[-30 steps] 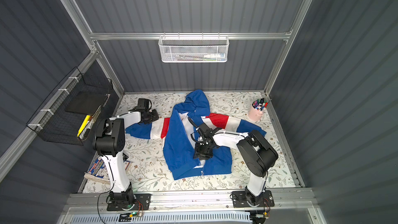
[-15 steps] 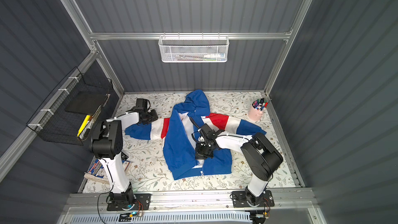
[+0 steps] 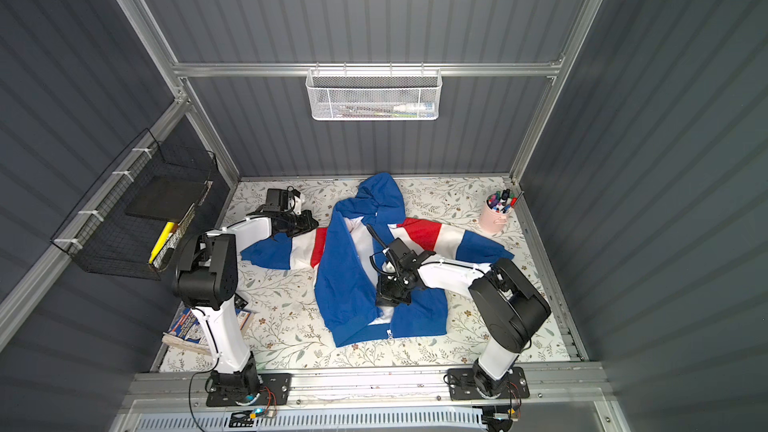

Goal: Unzip the jacket
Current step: Smooth out the jacket at the center of the board.

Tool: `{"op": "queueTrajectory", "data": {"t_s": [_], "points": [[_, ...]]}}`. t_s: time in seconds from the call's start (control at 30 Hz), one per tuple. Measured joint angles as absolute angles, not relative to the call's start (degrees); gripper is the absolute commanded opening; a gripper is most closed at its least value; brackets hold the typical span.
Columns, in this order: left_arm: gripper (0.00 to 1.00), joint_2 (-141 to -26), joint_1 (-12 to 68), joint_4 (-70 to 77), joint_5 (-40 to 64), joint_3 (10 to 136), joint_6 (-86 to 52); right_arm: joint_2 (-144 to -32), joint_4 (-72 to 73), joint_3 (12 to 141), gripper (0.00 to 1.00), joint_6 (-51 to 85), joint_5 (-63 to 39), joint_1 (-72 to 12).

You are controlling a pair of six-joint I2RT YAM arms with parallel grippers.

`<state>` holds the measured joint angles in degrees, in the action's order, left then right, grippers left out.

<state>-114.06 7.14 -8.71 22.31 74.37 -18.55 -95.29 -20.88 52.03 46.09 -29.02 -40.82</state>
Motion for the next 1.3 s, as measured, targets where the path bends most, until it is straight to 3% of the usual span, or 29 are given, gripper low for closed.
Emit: {"op": "queueTrajectory", "data": {"t_s": [0.37, 0.8, 0.87, 1.07, 1.17, 1.3], "points": [[0.06, -116.99, 7.46, -8.51, 21.12, 72.95, -18.39, -86.54, -22.98, 48.25, 0.00, 47.42, -25.63, -42.96], [0.05, -116.90, 7.66, -8.25, 16.47, 73.45, -18.63, -78.04, -27.90, 41.82, 0.00, 53.01, -21.08, -51.48], [0.05, -116.99, 7.79, -8.67, 15.59, 73.87, -18.63, -78.06, -27.97, 41.39, 0.07, 53.63, -20.60, -51.75], [0.04, -118.80, 7.84, -9.72, 13.21, 77.17, -18.65, -77.41, -31.59, 42.83, 0.49, 52.66, -17.50, -52.14], [0.15, -119.83, 7.79, -10.61, 12.40, 79.31, -18.59, -74.59, -35.94, 45.78, 0.53, 50.46, -11.88, -52.14], [0.48, -119.85, 7.79, -11.51, 12.99, 80.97, -16.93, -68.79, -38.87, 48.77, 0.53, 46.98, -4.14, -47.37]]}}
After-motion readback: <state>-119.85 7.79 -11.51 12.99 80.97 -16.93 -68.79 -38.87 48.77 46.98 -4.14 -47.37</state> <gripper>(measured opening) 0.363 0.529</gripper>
